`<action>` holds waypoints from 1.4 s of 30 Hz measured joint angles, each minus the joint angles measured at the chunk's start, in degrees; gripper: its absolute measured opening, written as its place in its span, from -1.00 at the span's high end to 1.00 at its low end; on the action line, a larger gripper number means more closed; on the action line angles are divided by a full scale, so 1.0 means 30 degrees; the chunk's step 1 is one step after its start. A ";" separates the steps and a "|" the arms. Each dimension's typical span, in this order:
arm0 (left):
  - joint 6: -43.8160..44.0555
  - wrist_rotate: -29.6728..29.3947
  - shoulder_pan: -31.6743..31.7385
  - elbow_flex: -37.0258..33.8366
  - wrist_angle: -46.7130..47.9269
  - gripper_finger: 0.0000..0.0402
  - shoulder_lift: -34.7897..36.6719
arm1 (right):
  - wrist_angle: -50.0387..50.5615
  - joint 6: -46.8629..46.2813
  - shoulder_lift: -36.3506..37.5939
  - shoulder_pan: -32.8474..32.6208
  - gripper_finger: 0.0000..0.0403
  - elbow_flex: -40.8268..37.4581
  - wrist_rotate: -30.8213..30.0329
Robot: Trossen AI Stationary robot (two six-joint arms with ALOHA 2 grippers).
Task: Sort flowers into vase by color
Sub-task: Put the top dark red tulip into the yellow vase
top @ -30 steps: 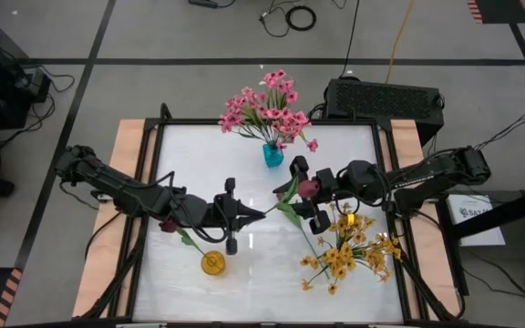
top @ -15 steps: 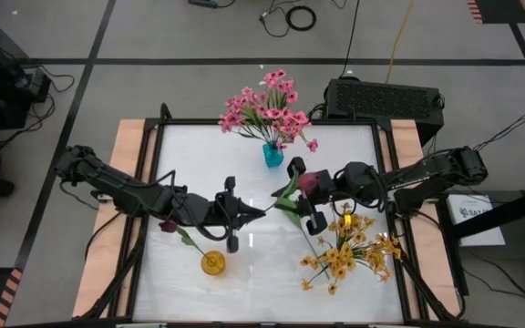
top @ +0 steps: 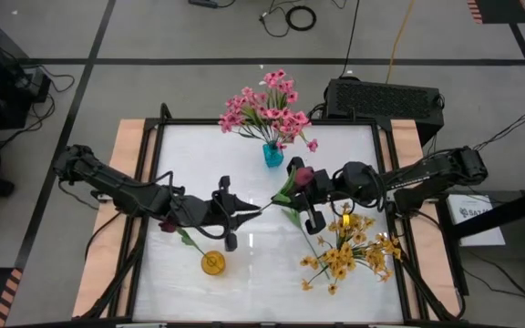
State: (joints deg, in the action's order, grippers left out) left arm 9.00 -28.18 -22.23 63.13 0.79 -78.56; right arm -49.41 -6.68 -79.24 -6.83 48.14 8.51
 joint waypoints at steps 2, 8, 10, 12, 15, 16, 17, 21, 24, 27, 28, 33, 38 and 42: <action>0.0797 -0.0139 -0.0334 0.0000 0.1083 0.52 0.0409 | 0.0330 -0.0163 0.0000 -0.0015 0.98 0.0000 -0.0024; 0.2404 -0.0503 -0.1545 0.0000 0.3779 0.05 0.1754 | 0.0533 -0.0655 -0.0028 -0.0015 0.99 0.0000 -0.0393; 0.2315 -0.0952 -0.1925 0.0000 0.3894 -0.04 0.2133 | 0.0278 -0.1037 -0.0051 -0.0015 0.99 0.0000 -0.0393; 0.1784 -0.1868 -0.2317 0.0000 0.3886 -0.08 0.2462 | -0.0236 -0.1429 -0.0216 -0.0122 0.99 0.0000 -0.0419; 0.1005 -0.3808 -0.2716 0.0000 0.3857 -0.10 0.2737 | -0.1712 -0.1743 -0.0999 -0.0467 1.00 0.0007 -0.0422; 0.0805 -0.4402 -0.2779 0.0000 0.3859 -0.10 0.2787 | -0.2148 -0.1921 -0.1439 -0.0563 1.00 0.0115 -0.0408; 0.0657 -0.4926 -0.2785 0.0000 0.3865 -0.10 0.2819 | -0.2236 -0.2049 -0.1844 -0.0638 1.00 0.0426 -0.0359; 0.0352 -0.5753 -0.2777 0.0007 0.3729 -0.10 0.2923 | -0.1818 -0.2021 -0.3554 -0.1120 1.00 0.2086 -0.0247; 0.0305 -0.5765 -0.2779 0.0007 0.3748 -0.10 0.3002 | -0.1156 -0.1738 -0.4883 -0.1446 1.00 0.3466 0.0142; 0.0318 -0.5773 -0.2819 0.0007 0.3777 -0.10 0.3007 | -0.0579 -0.1673 -0.5935 -0.1555 1.00 0.4716 0.0687; 0.0305 -0.5773 -0.2887 0.0007 0.3784 -0.10 0.3042 | -0.0420 -0.1704 -0.6227 -0.1552 1.00 0.5110 0.0780; 0.0028 -0.5773 -0.3012 0.0007 0.3764 -0.10 0.3225 | -0.0229 -0.2034 -0.7936 -0.1508 1.00 0.6263 0.0710; -0.0162 -0.5966 -0.3024 0.0007 0.4109 -0.10 0.3690 | -0.0792 -0.2303 -0.8957 -0.1515 1.00 0.7005 0.0686; -0.0163 -0.6055 -0.3062 0.0007 0.4994 -0.10 0.4061 | -0.0664 -0.2226 -0.9243 -0.1515 1.00 0.7235 0.0692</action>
State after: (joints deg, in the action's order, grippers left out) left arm 8.51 -46.34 -31.42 63.16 15.77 -66.38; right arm -51.40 -13.35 -106.97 -11.38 69.84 10.59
